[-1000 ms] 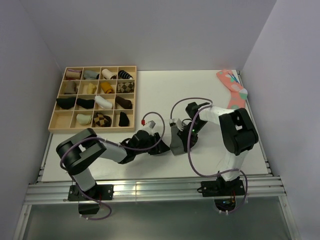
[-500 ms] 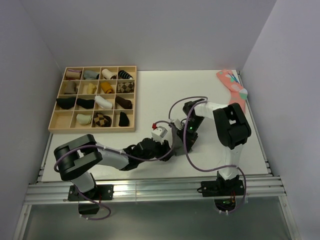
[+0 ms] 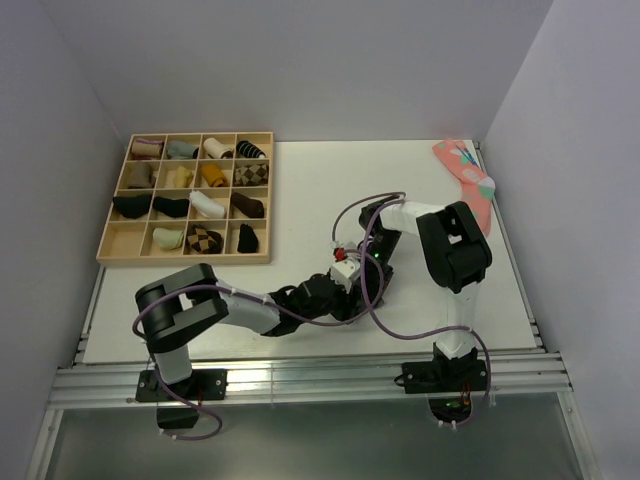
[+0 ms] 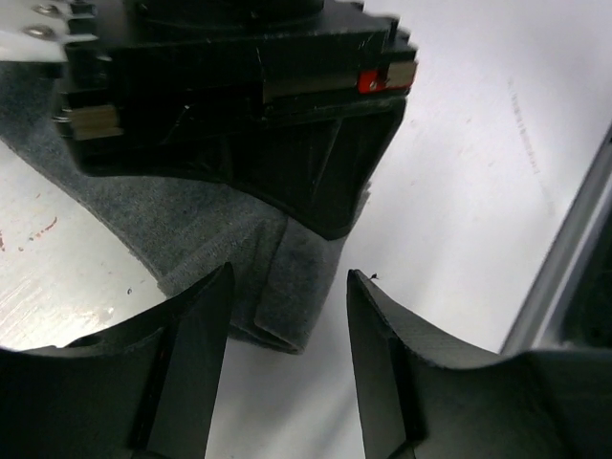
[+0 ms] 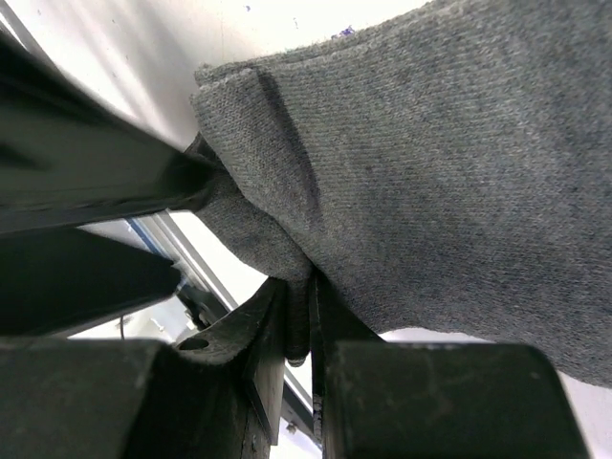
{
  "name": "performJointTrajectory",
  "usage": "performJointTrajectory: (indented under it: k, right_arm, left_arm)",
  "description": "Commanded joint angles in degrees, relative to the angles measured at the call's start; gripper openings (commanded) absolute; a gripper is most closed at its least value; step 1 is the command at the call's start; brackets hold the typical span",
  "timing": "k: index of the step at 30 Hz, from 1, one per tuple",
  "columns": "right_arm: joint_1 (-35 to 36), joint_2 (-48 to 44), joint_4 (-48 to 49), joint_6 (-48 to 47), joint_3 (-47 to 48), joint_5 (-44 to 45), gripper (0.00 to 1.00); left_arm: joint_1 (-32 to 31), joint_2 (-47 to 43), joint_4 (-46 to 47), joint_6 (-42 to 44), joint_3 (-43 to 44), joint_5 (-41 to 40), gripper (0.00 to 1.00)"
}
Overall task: Roll the socks
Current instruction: Roll the sock at the center of the board.
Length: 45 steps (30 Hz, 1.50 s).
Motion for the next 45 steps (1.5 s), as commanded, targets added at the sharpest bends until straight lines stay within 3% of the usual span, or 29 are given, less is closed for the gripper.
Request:
performJointTrajectory:
  k: [1,10,16,20,21,23,35,45]
  right_arm:
    - [0.6,1.5,-0.6,0.3,1.8,2.1,0.17]
    - [0.6,2.3,-1.0,0.3,2.7,2.1,0.17]
    - [0.7,2.2,-0.2,0.5,1.9,2.2,0.18]
    - [0.7,2.1,0.2,0.7,1.5,1.9,0.19]
    - [0.7,1.9,0.5,0.8,1.4,2.1,0.2]
    - [0.7,1.0,1.3,1.3,1.0,2.3,0.22]
    - [0.3,-8.4,9.2,4.8,-3.0,2.5,0.46]
    - [-7.2,-19.0,14.3,5.6,-4.8,-0.8,0.53]
  left_arm:
    - [-0.5,2.2,-1.4,4.1,2.5,-0.8,0.56]
    - [-0.6,5.1,-0.6,3.7,2.6,-0.5,0.54]
    - [-0.7,6.2,0.7,0.9,1.3,-0.5,0.44]
    - [-0.8,6.6,1.0,-0.5,0.8,0.3,0.24]
    - [-0.8,6.6,0.9,-1.1,0.7,0.4,0.12]
    - [-0.8,6.5,0.4,-1.5,0.5,0.9,0.01]
    - [-0.4,6.1,-11.1,-10.8,1.7,4.0,0.0]
    - [4.5,1.7,-19.3,-20.4,-0.2,12.4,0.0]
